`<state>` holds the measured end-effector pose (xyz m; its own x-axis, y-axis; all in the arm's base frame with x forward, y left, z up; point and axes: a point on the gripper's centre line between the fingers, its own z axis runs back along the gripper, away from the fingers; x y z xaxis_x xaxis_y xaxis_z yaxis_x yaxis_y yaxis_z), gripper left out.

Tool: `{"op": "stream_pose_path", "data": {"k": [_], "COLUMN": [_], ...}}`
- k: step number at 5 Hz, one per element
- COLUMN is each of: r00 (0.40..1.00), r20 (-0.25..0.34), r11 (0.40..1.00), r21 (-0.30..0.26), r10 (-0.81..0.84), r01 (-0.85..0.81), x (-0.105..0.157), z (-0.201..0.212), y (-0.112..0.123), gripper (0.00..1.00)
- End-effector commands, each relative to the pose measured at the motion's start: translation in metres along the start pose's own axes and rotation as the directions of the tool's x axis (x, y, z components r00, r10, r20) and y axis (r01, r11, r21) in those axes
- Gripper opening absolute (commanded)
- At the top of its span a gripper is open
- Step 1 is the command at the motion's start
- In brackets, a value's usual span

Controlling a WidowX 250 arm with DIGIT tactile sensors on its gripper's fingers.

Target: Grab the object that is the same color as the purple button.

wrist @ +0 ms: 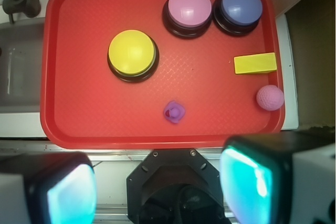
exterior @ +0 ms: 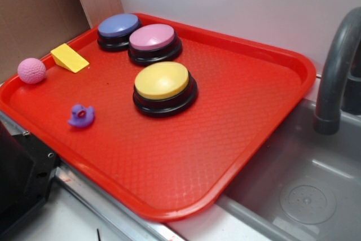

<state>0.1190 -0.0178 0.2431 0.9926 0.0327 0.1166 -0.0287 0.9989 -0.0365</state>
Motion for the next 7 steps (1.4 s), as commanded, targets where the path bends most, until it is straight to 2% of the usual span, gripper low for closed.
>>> {"op": "stream_pose_path", "data": {"k": [1, 2, 3, 4, 5, 6, 7], "r00": [1.000, 0.997, 0.989, 0.987, 0.990, 0.993, 0.986], "r20": [0.000, -0.025, 0.029, 0.033, -0.030, -0.079, -0.156], "r11": [1.000, 0.997, 0.987, 0.986, 0.991, 0.994, 0.995], "r21": [0.000, -0.025, -0.057, -0.050, -0.011, 0.053, 0.068], "r10": [0.000, -0.079, -0.147, -0.158, -0.136, -0.087, -0.065], "r01": [0.000, 0.078, 0.149, 0.160, 0.136, 0.091, 0.077], "x": [0.000, 0.001, 0.016, 0.018, 0.019, 0.007, -0.001], "z": [0.000, -0.040, -0.086, -0.121, -0.156, -0.174, -0.193], "y": [0.000, 0.020, 0.032, 0.039, 0.034, 0.030, 0.033], "gripper": [1.00, 1.00, 1.00, 1.00, 1.00, 1.00, 1.00]}}
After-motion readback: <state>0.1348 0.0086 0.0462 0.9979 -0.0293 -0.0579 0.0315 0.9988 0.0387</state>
